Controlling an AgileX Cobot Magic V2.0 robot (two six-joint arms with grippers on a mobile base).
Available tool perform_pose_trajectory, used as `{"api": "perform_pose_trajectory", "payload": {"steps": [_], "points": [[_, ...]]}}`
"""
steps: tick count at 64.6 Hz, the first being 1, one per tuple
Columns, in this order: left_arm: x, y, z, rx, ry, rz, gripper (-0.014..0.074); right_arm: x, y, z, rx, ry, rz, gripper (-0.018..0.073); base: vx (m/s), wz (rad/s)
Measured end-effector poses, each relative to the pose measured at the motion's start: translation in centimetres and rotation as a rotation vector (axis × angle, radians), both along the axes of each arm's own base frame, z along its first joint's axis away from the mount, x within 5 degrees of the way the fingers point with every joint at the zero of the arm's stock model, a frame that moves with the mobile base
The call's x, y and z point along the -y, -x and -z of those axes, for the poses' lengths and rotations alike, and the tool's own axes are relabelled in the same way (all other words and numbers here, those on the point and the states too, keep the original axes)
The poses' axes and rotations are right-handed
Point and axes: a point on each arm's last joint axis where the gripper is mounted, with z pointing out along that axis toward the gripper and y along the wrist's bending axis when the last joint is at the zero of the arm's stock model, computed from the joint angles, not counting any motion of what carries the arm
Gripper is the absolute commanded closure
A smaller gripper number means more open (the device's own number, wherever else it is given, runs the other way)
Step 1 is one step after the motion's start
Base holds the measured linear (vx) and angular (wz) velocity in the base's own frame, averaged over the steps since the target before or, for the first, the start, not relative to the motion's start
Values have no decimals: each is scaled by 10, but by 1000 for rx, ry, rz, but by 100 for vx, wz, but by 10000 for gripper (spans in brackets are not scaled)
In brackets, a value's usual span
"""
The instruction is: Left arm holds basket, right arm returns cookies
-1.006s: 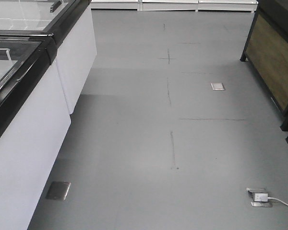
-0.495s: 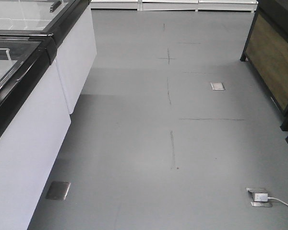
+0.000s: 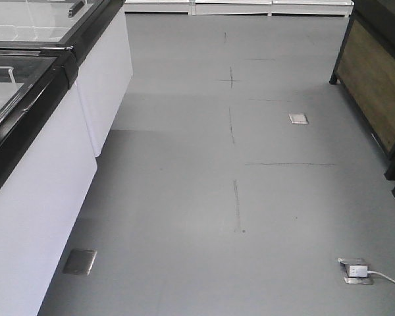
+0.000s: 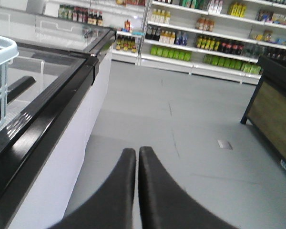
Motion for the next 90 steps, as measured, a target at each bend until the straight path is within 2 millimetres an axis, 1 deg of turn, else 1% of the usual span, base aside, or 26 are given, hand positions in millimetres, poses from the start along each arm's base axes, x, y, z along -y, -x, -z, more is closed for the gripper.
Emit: {"api": "perform_pose_trajectory", "payload": {"steps": [4,9,16,24,47,59,67,73,90], "points": [[0,-7,-7,-52,0,3,603,0,0,0,0,0,0,567,0,0],[0,-15,-11,-95,1,4,603,0,0,0,0,0,0,567,0,0],[0,-22,-7,-148,2,4,603,0,0,0,0,0,0,567,0,0],[0,-26,-3,-188,2,5,603,0,0,0,0,0,0,567,0,0],[0,-28,-8,-137,24,-1,603,0,0,0,0,0,0,567,0,0],[0,-28,-8,-137,26,-2,580,0,0,0,0,0,0,567,0,0],[0,-28,-8,-138,27,-2,526,0,0,0,0,0,0,567,0,0],[0,-28,-8,-138,27,-2,463,0,0,0,0,0,0,567,0,0],[0,-27,-7,-151,27,-1,230,0,0,0,0,0,0,567,0,0]]}}
